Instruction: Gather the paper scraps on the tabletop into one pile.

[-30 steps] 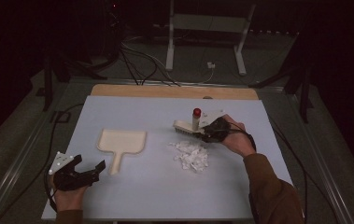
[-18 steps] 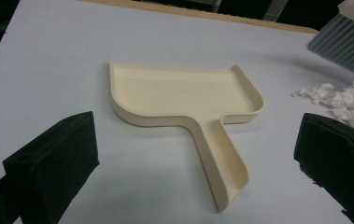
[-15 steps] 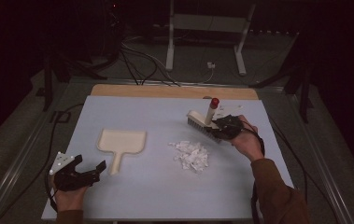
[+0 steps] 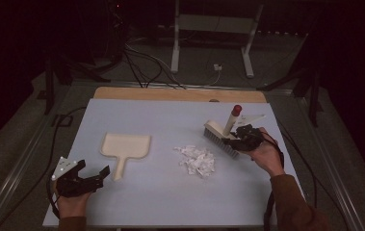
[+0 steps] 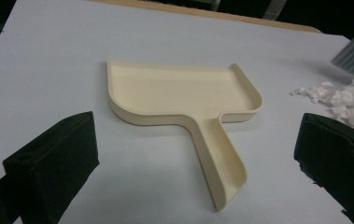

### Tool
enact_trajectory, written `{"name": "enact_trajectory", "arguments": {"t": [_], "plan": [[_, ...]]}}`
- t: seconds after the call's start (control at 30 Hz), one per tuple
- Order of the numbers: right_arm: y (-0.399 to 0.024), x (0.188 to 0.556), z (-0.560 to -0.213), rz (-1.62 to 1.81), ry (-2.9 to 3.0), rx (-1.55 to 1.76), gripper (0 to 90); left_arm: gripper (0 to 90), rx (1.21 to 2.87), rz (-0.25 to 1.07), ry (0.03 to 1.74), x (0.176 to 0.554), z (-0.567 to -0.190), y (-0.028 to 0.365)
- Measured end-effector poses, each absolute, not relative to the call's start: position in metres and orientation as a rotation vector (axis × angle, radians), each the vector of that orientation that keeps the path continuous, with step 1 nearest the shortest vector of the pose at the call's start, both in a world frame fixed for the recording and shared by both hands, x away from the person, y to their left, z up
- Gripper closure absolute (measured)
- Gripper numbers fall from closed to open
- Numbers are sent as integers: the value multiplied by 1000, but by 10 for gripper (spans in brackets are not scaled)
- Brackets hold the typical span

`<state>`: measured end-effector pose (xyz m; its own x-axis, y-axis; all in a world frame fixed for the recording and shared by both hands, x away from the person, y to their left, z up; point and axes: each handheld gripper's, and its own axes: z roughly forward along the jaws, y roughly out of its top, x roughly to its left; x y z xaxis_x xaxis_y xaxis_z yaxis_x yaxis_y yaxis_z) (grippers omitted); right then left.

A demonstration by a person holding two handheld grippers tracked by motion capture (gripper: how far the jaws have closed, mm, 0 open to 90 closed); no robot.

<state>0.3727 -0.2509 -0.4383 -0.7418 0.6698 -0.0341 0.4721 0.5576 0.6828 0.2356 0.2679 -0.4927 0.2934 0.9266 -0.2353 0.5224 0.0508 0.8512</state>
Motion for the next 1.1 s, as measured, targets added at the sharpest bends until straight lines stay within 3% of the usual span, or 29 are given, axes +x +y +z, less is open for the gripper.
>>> {"name": "enact_trajectory", "arguments": {"t": [1.1], "plan": [[-290, 334, -451, 912, 2501, 1126, 671, 5, 1625, 528, 1347, 238, -494, 262]]}}
